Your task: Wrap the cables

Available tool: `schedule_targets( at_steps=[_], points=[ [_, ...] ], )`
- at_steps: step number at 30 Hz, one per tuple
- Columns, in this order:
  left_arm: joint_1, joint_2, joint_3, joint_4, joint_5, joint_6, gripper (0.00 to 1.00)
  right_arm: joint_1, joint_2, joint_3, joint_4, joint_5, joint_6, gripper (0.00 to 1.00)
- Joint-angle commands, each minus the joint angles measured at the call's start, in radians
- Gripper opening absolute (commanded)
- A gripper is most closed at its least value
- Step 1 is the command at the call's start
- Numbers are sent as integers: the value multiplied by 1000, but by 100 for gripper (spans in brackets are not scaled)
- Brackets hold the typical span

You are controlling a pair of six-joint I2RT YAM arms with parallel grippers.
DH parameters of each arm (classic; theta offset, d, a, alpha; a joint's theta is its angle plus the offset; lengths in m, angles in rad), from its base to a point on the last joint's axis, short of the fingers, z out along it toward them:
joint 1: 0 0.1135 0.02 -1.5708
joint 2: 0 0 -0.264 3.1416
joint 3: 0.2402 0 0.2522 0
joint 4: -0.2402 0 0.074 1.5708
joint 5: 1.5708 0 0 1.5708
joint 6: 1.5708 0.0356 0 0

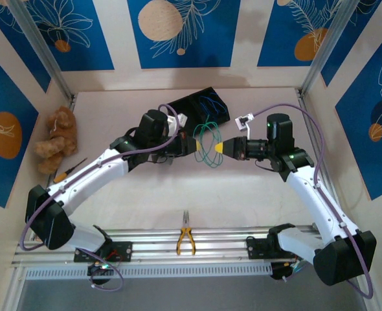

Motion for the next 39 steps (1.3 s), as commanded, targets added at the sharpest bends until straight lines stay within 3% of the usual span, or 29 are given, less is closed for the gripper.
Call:
schedule_targets(
  at_steps=[1,11,15,16,17,21,31,39],
  points=[
    [3,-50,32,-38,-10,52,0,-25,-33,14,-106,73,-54,5],
    [21,-49,49,-144,-6,124,0,-91,-68,23,-140,149,-36,0],
    [32,-44,45,-158,2,133,0,-106,-81,31,-121,114,-30,0],
    [32,-38,51,-168,1,138,21,-105,-83,31,-109,99,-25,0],
    [32,-33,59,-185,-7,146,35,-105,-84,32,-102,91,-19,0],
    [32,-35,74,-222,-42,170,48,-106,-80,38,-91,79,-4,0],
    [32,-42,106,-191,-33,191,48,-97,-75,27,-9,-70,23,0],
    [57,-28,162,-163,-12,189,45,-54,-49,58,-75,-130,-44,0]
  ],
)
